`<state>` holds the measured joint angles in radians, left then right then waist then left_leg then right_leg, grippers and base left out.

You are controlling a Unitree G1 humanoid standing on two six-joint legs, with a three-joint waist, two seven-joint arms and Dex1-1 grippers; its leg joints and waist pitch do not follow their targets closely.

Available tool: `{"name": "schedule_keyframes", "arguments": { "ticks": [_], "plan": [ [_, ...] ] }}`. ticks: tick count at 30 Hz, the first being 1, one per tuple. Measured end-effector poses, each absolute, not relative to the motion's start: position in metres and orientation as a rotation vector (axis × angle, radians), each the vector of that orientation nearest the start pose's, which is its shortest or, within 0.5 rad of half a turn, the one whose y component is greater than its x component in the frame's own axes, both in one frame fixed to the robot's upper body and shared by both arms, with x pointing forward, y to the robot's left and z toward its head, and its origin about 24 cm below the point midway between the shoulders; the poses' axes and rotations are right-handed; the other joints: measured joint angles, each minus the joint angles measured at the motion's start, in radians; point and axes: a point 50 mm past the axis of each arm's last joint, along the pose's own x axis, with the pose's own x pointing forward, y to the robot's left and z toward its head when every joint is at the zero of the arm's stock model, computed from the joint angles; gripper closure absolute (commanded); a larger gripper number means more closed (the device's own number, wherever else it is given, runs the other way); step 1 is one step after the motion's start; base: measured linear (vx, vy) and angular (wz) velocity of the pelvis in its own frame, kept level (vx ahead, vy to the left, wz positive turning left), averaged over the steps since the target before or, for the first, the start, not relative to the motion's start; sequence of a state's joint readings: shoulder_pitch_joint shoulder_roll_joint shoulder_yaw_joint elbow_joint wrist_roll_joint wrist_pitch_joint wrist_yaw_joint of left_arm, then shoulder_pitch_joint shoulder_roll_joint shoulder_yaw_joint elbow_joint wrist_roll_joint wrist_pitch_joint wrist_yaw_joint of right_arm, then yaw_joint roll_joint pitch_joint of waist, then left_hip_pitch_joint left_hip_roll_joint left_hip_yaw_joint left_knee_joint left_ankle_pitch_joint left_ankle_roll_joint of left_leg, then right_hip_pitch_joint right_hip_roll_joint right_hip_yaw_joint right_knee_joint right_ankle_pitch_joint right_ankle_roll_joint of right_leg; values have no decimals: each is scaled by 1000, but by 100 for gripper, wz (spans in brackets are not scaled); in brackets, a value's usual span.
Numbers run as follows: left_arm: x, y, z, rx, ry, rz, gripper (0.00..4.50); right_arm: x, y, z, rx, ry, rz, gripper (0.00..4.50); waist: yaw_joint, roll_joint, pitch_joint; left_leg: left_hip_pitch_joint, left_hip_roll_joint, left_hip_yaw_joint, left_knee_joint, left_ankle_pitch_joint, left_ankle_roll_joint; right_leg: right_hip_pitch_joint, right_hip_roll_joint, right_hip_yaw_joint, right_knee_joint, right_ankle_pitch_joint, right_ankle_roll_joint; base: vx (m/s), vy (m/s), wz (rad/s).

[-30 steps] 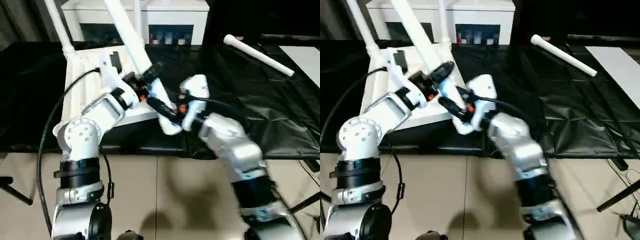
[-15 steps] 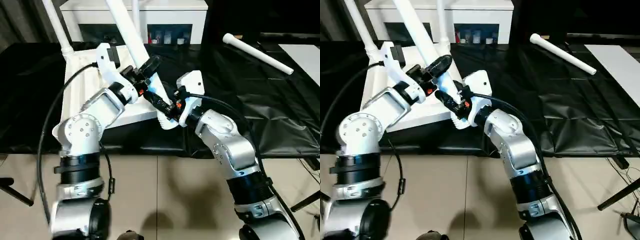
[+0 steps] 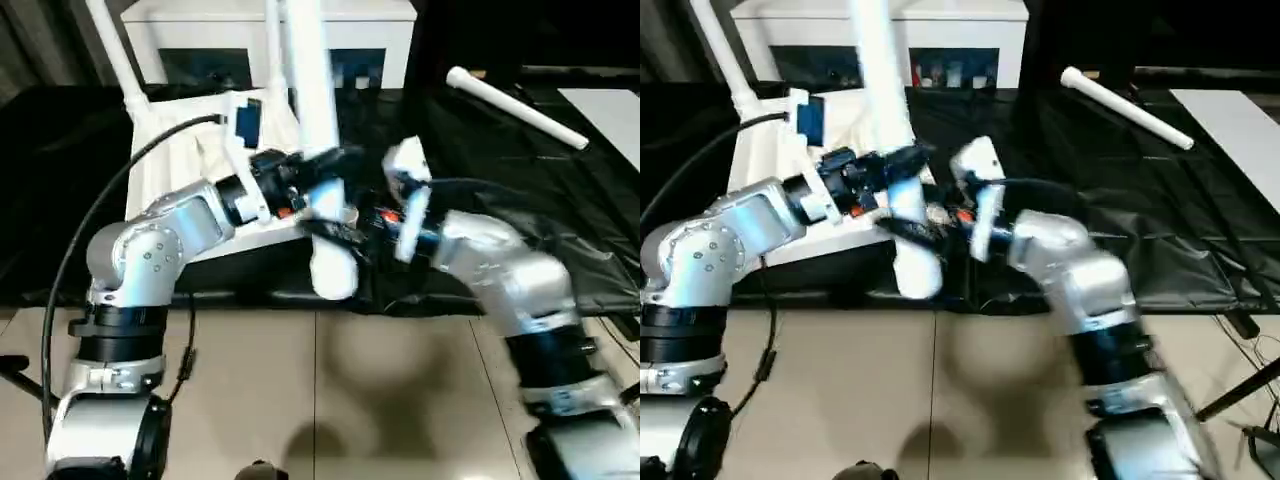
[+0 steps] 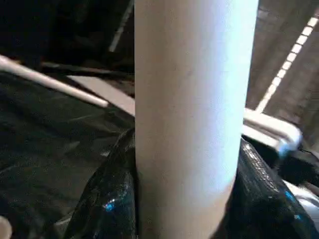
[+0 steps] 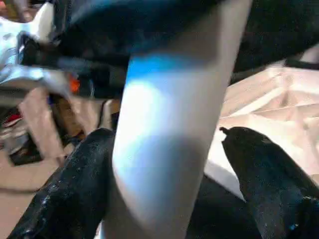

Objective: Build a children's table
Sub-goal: Move to table

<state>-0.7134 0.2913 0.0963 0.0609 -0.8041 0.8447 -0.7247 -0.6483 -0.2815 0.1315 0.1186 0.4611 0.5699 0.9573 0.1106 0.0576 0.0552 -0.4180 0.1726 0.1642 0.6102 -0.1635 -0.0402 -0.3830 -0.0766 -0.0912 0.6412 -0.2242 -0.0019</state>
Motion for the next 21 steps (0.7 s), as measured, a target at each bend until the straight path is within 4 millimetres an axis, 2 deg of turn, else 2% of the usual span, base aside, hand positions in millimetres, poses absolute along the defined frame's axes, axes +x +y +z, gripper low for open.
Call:
{"name": "schedule_keyframes", "arguments": {
  "ticks": [1,3,4,7,10,12,14,16,21],
  "plan": [
    [320,113,198,-446,61,-1178,261,316,-87,156,89,101,1298,78,0,0,0,1,0,1,0,0,0,0,0,0,0,0,0,0,0,0],
    [318,112,200,-461,55,-1216,261,315,-86,159,95,115,1338,113,0,0,0,2,1,2,0,0,0,0,0,1,1,0,0,0,0,0],
    [317,111,201,-469,53,-1232,261,313,-86,160,99,121,1356,113,0,0,0,2,1,3,0,0,0,0,0,2,2,0,0,0,0,0],
    [315,110,202,-495,46,-1277,261,309,-83,160,114,140,1403,150,1,-1,0,4,1,4,0,0,0,0,0,3,3,0,0,0,0,0],
    [314,110,203,-501,43,-1289,261,307,-81,159,128,155,1430,170,3,-1,0,4,1,5,0,1,2,0,0,4,4,0,0,0,0,0],
    [314,110,203,-502,41,-1294,261,306,-80,159,136,165,1441,199,2,-4,0,5,1,6,0,2,2,0,0,5,4,0,0,0,0,0],
    [314,110,203,-502,41,-1293,261,306,-80,158,141,172,1448,204,3,-4,0,5,1,7,0,2,2,0,0,6,4,0,0,0,0,0],
    [314,110,203,-502,41,-1293,262,306,-79,158,148,177,1449,236,3,-5,0,6,1,7,0,2,2,0,0,6,4,0,0,0,0,0],
    [314,113,205,-492,30,-1285,262,306,-75,158,155,166,1431,249,3,-6,0,7,1,8,0,2,2,0,0,8,4,0,0,0,0,0]
  ]
}}
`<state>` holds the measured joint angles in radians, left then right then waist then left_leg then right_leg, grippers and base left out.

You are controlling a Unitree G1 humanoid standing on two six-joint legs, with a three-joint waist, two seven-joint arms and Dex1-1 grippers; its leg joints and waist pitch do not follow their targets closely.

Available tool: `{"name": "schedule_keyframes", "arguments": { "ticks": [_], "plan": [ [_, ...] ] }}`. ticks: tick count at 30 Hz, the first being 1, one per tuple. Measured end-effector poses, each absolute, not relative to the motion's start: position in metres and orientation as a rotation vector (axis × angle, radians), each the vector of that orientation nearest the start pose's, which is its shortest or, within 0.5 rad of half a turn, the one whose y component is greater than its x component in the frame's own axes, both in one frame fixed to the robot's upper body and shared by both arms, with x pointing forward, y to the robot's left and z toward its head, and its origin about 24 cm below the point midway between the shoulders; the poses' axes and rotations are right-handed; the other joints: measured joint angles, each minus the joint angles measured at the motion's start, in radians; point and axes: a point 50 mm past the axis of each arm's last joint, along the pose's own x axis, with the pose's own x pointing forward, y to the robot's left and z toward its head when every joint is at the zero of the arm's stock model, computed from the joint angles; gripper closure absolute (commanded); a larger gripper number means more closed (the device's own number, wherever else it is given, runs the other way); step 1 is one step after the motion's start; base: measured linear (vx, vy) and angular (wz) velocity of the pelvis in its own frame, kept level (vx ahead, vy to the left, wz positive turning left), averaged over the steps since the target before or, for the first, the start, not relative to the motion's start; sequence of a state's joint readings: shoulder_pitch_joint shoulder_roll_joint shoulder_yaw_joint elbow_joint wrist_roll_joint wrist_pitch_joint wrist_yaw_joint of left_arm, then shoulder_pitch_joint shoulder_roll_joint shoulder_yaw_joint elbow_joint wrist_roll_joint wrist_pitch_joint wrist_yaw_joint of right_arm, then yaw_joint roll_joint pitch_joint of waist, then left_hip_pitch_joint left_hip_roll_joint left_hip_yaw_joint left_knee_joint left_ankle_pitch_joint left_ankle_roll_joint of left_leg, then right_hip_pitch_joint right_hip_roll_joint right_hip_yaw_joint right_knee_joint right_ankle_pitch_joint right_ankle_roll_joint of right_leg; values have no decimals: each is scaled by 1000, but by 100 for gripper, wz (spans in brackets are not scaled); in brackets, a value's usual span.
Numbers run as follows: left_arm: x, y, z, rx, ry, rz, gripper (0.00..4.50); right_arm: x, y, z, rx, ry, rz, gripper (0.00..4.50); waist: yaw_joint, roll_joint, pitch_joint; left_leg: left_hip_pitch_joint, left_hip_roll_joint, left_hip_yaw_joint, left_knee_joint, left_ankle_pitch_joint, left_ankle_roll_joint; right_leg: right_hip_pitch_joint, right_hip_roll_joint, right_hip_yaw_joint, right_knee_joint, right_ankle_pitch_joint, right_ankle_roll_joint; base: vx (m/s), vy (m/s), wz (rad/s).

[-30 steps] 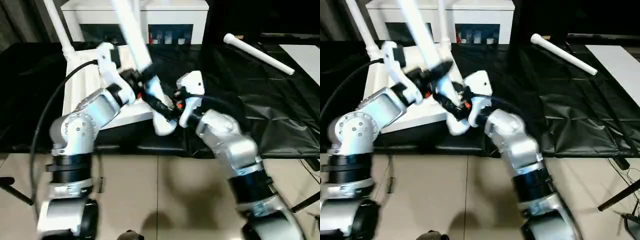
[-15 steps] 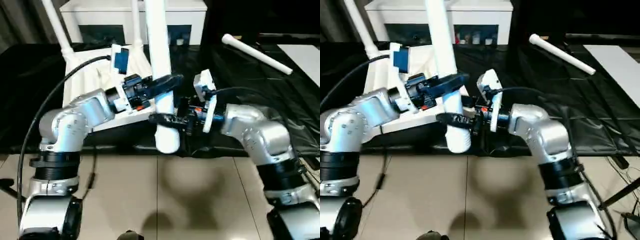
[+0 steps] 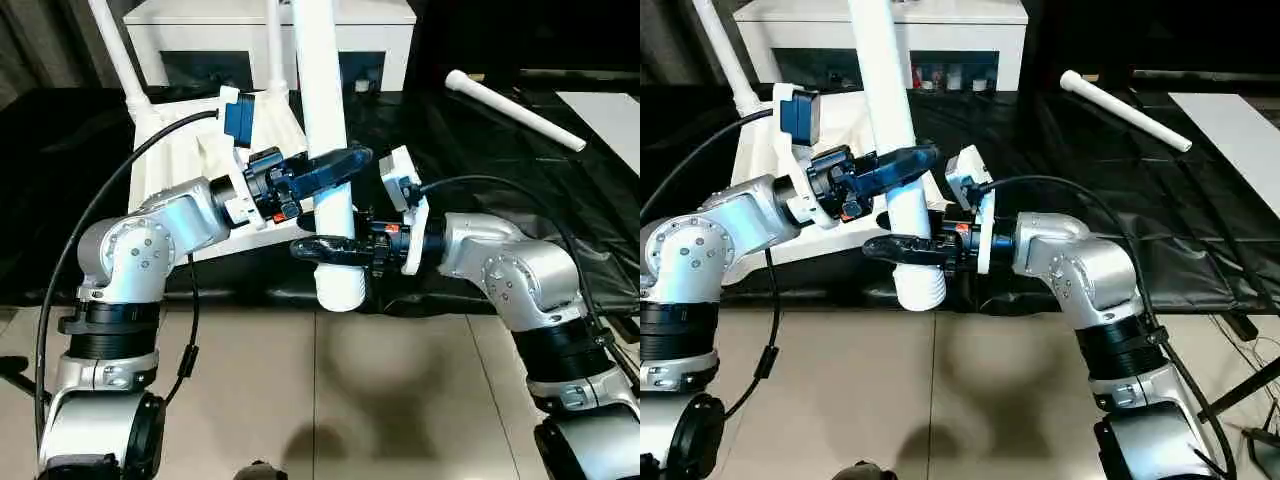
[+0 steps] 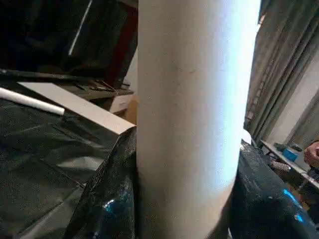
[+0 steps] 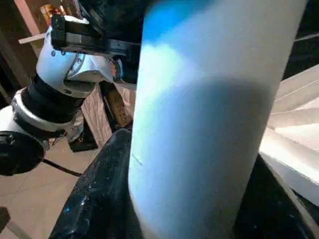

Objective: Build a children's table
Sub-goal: Move to table

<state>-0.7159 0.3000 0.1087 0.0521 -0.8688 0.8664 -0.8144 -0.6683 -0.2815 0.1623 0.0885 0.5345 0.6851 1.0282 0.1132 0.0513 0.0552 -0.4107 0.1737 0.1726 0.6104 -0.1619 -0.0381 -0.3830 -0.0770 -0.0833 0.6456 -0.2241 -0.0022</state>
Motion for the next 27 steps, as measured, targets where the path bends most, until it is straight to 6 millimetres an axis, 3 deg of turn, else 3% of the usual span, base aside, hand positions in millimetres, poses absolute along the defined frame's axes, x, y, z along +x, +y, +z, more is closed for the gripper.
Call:
{"name": "schedule_keyframes", "arguments": {
  "ticks": [7,8,9,12,19,21,25,27],
  "plan": [
    [321,114,206,-400,-24,-1173,262,314,-61,156,124,118,1307,252,1,0,0,1,0,1,0,0,0,0,0,1,0,0,0,0,0,0],
    [326,110,205,-374,-25,-1121,206,318,-59,154,115,120,1252,253,2,0,0,1,0,1,0,0,0,1,0,1,0,0,0,0,0,0],
    [333,106,203,-353,-29,-1050,192,325,-57,152,112,119,1170,253,1,0,0,1,0,1,0,0,-1,1,0,2,0,1,0,0,0,0],
    [347,115,196,-310,13,-841,184,337,-64,143,-1,126,962,255,-4,-1,0,2,-1,2,0,1,-2,0,0,5,0,2,2,0,0,0],
    [355,105,188,-267,6,-637,115,349,-53,133,-63,114,723,261,-13,-1,0,2,-1,2,-2,2,-3,-2,2,7,-1,2,2,0,0,0],
    [357,101,185,-297,14,-608,158,351,-50,131,-76,103,681,261,-13,-2,0,1,-1,3,-2,1,-2,-3,2,8,-1,2,2,0,0,0],
    [357,99,185,-336,17,-609,158,351,-47,132,-88,88,656,261,-13,-2,0,1,-1,4,-2,1,-2,-4,2,9,-1,2,2,0,0,0],
    [356,98,185,-376,18,-616,198,351,-46,133,-91,77,651,261,-13,-2,0,1,-1,4,-2,1,-2,-4,2,10,-1,2,2,0,0,0]
  ]
}}
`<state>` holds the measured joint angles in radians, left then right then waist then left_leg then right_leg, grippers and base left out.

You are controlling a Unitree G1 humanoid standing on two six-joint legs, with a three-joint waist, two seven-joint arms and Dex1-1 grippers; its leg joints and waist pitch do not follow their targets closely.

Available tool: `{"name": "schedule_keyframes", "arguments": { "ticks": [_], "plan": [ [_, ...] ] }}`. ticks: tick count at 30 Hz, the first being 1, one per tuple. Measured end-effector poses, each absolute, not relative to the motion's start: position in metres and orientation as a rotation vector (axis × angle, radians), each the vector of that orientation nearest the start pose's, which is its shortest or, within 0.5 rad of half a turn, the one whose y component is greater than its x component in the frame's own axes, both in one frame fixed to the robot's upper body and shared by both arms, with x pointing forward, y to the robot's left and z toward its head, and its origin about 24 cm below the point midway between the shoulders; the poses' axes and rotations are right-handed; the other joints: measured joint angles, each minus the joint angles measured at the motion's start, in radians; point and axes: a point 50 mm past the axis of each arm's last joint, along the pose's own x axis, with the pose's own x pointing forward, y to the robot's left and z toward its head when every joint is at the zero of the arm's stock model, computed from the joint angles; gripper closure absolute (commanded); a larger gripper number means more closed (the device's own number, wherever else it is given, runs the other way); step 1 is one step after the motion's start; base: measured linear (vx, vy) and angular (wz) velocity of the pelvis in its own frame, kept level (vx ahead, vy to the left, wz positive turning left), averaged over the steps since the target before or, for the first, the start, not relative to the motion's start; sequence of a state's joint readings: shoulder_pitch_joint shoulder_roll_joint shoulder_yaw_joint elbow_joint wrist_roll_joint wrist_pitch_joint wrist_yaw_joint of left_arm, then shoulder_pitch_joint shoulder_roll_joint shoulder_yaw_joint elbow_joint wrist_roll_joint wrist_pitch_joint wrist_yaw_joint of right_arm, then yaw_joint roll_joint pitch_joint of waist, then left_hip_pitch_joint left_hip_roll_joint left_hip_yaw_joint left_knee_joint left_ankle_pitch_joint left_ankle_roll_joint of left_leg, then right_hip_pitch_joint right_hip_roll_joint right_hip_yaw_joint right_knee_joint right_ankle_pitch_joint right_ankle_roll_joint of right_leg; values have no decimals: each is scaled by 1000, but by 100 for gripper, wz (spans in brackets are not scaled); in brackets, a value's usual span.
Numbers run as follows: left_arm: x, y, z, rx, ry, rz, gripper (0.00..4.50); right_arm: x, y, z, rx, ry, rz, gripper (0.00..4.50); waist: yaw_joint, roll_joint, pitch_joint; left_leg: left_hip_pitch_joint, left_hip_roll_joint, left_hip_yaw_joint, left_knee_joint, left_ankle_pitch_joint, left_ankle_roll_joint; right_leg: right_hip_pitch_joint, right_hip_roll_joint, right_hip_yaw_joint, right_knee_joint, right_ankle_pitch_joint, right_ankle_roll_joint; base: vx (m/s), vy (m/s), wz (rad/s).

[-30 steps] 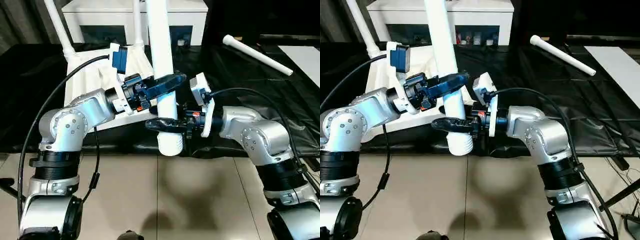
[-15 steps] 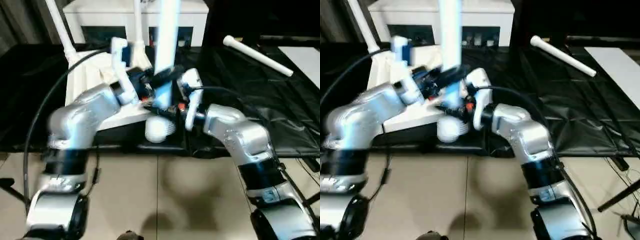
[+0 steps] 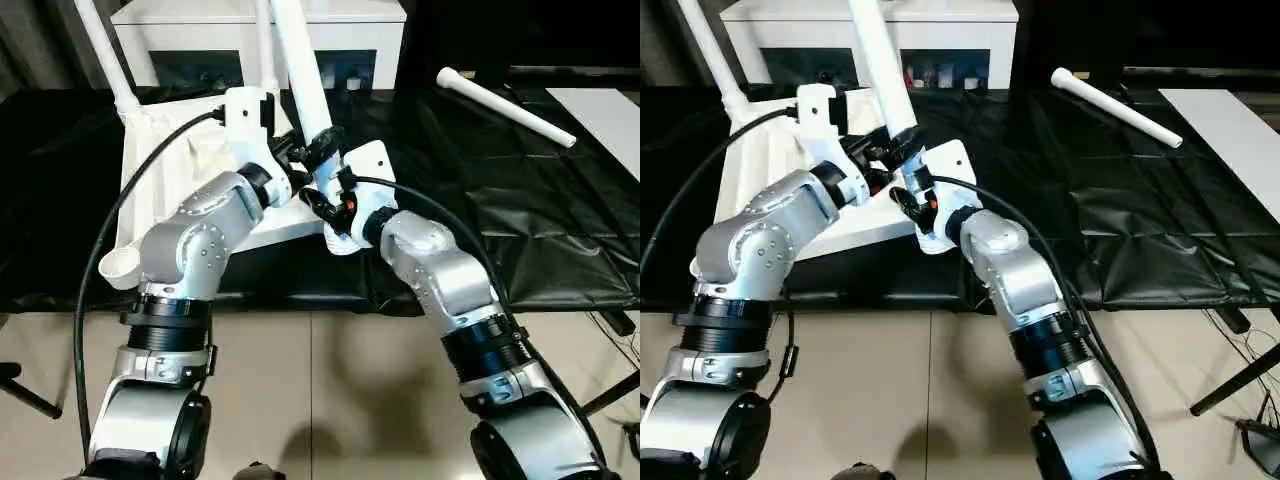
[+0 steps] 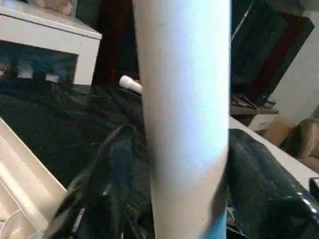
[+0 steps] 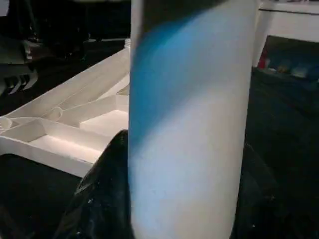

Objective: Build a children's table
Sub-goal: Move to table

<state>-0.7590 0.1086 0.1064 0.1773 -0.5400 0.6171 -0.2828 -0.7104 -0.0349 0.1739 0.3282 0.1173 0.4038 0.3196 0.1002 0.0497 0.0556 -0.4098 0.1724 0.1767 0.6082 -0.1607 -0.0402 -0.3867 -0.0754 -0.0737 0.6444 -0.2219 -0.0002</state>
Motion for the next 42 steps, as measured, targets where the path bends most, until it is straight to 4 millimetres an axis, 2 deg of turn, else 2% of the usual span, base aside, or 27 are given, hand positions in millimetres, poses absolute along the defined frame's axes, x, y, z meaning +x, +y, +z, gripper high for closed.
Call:
{"name": "schedule_keyframes", "arguments": {
  "ticks": [3,5,21,22,24,27,30,32,33,35,38,40,42],
  "plan": [
    [354,98,187,-453,21,-657,208,351,-45,135,-96,55,645,261,-1,0,0,0,0,1,0,0,0,0,0,1,0,0,0,0,0,0],
    [353,98,188,-481,19,-676,243,352,-45,135,-98,50,643,261,-1,0,0,1,0,1,0,0,0,0,0,1,0,0,0,0,0,0],
    [351,111,194,-456,-7,-708,260,354,-41,141,-128,1,678,262,-8,-1,0,1,0,1,0,0,0,0,0,1,0,0,0,0,0,0],
    [351,111,194,-445,-8,-712,225,354,-41,141,-128,2,678,262,-8,-1,0,1,0,1,0,0,0,0,0,1,0,0,0,0,0,0],
    [352,109,194,-417,-5,-711,191,355,-42,139,-128,8,676,262,-8,-1,0,1,0,1,0,0,0,0,0,2,0,0,0,0,0,0],
    [351,106,191,-422,16,-718,186,356,-45,140,-124,1,667,262,-8,-1,0,1,0,1,0,0,0,0,0,2,0,0,0,0,0,0],
    [354,102,190,-445,27,-697,148,356,-45,141,-124,-3,668,262,-10,-1,0,1,0,1,-1,0,0,-1,0,2,0,0,0,0,0,0],
    [356,101,193,-454,21,-686,149,356,-44,141,-123,-3,670,262,-11,0,0,1,0,1,-1,0,0,-1,0,2,0,0,0,0,0,0],
    [357,102,195,-456,11,-681,125,356,-44,141,-123,-3,670,262,-11,0,0,1,0,1,-1,0,0,-1,1,2,0,0,0,0,0,0],
    [357,105,199,-476,-10,-671,179,355,-43,141,-119,-4,674,262,-13,0,0,2,0,1,-2,0,0,-1,1,2,0,0,0,0,0,0],
    [358,110,200,-514,-18,-664,185,355,-42,141,-121,-4,677,262,-11,-1,0,1,0,1,-2,0,0,-1,1,2,0,0,0,0,0,0],
    [358,111,200,-525,-17,-666,221,355,-42,141,-123,-4,680,262,-11,-1,0,1,0,1,-2,0,0,-1,1,2,0,0,0,0,0,0],
    [357,111,201,-535,-19,-672,223,355,-42,141,-124,-4,681,262,-8,-1,1,1,0,1,-2,0,0,-1,1,2,0,0,0,0,0,0]
  ]
}}
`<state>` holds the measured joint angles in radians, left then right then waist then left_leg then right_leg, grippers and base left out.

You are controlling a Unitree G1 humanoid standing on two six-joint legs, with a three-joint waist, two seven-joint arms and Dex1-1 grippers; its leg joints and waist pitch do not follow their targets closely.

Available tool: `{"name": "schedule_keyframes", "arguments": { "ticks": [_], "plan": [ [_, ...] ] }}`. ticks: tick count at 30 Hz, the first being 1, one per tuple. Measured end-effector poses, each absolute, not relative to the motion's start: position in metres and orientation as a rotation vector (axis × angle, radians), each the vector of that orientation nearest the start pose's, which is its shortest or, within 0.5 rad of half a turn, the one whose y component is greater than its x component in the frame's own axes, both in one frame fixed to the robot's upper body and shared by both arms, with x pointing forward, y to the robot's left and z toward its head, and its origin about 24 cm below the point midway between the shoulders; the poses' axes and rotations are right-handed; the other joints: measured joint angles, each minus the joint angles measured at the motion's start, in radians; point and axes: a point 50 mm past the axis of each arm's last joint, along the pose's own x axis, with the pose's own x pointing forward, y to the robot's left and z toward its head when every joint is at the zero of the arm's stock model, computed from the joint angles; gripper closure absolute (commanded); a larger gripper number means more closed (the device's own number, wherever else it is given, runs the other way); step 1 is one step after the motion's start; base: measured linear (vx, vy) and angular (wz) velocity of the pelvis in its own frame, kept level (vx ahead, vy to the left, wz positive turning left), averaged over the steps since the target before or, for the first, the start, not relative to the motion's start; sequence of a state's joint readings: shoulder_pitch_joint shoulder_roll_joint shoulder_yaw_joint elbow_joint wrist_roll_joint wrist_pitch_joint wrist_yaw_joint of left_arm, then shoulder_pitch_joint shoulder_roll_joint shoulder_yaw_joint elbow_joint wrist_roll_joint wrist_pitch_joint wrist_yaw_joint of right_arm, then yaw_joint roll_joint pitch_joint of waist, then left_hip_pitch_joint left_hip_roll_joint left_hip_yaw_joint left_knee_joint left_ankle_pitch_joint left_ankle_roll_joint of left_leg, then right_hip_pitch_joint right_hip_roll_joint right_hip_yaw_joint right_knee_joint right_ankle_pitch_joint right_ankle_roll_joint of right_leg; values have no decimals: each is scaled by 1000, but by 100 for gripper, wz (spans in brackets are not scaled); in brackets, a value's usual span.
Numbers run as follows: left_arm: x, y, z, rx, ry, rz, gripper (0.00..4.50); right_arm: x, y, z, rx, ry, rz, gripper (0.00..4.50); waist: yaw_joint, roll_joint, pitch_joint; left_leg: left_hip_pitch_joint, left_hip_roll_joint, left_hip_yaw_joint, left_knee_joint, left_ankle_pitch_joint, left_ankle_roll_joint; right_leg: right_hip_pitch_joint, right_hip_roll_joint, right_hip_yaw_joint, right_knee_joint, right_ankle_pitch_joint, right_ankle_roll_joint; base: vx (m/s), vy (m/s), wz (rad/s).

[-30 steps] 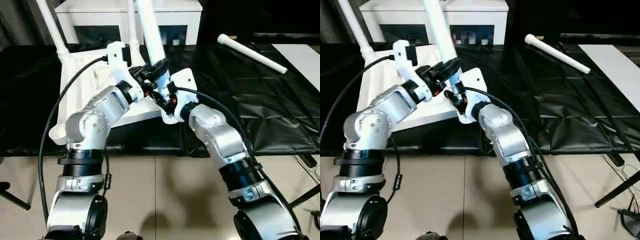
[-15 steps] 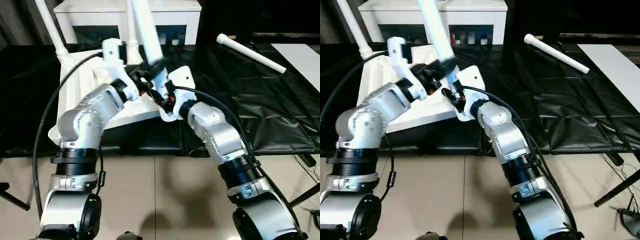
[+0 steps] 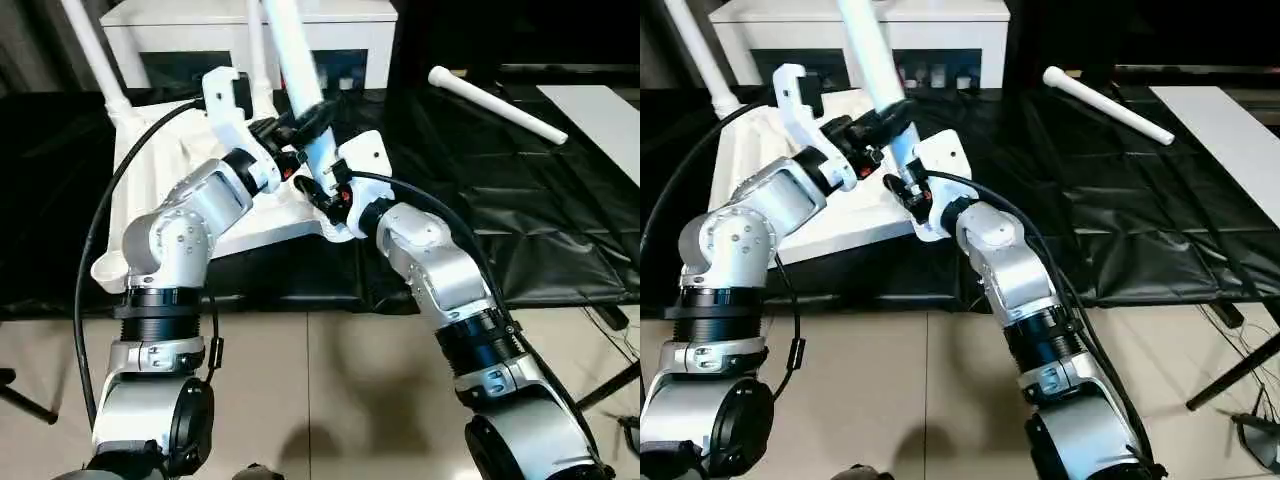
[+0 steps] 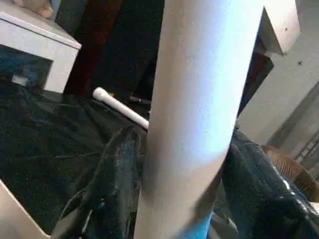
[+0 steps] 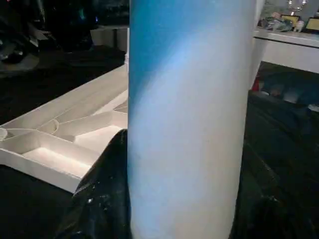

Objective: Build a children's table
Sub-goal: Move to table

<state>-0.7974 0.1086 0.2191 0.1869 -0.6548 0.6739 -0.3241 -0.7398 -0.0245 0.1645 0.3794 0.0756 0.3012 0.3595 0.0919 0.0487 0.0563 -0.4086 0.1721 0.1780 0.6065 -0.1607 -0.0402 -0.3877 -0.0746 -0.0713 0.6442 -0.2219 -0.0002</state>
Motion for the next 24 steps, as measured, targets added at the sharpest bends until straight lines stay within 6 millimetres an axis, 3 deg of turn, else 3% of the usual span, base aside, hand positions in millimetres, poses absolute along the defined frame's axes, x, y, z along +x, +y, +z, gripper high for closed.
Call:
{"name": "schedule_keyframes", "arguments": {
  "ticks": [2,3,14,15,16,24],
  "plan": [
    [357,111,201,-532,-16,-678,226,355,-42,141,-130,-3,686,262,0,0,0,0,0,0,0,0,0,0,0,0,0,0,0,0,0,0],
    [357,111,201,-534,-15,-680,250,355,-42,141,-130,-4,689,262,0,0,0,0,0,0,0,0,0,0,0,0,0,0,0,0,0,0],
    [350,119,201,-506,-8,-741,258,352,-39,142,-156,-26,748,262,-2,0,0,0,0,0,-1,0,0,-1,0,0,0,0,0,0,0,0],
    [350,121,201,-498,-8,-756,259,352,-40,142,-153,-25,775,206,-1,0,0,0,0,0,-1,0,0,-1,0,0,0,0,0,0,0,0],
    [349,122,201,-496,-9,-772,260,351,-41,144,-136,-30,801,192,-1,0,0,0,0,0,-1,0,0,-1,0,0,0,0,0,0,0,0],
    [349,127,206,-502,-25,-851,263,345,-47,155,-44,-31,952,130,-1,0,0,0,0,0,-1,0,0,0,0,1,0,0,0,0,0,0]
  ]
}}
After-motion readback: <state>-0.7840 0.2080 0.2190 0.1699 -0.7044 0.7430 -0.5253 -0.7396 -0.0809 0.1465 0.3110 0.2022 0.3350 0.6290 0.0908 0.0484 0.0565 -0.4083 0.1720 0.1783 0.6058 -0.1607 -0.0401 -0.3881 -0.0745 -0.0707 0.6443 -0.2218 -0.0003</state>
